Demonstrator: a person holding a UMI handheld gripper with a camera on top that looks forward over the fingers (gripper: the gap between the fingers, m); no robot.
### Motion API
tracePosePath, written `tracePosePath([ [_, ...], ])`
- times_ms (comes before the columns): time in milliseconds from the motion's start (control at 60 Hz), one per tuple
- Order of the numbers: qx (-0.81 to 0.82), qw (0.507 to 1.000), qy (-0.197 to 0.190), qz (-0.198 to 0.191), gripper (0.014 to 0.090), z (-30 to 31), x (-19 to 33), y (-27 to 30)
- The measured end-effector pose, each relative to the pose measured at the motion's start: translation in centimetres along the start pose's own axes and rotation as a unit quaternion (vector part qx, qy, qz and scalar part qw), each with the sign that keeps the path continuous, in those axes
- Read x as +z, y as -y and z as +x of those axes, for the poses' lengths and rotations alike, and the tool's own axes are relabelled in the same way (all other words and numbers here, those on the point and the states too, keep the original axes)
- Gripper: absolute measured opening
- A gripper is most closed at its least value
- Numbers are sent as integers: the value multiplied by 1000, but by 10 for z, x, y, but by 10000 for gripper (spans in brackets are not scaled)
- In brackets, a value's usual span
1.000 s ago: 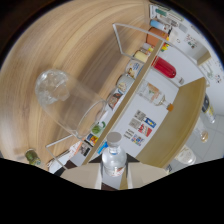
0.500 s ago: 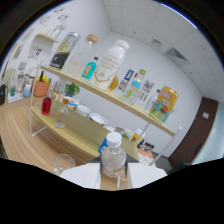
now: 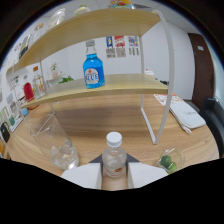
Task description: Make me a cup of Mojito.
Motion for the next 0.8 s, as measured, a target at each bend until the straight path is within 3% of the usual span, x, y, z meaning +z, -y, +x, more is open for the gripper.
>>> tracePosePath([
  [233,-8,999,7,-34,349,1,12,-25],
  [450,-13,999,-8,-36,366,5,13,-29],
  [550,-10,999,-19,-36,506,8,6,-27],
  [667,-14,999,-44,-29,802,10,-17,-12],
  [717,-16,998,-55,-19,847,7,-31,-1],
  [800,-10,998,-63,3,857,-7,-57,22],
])
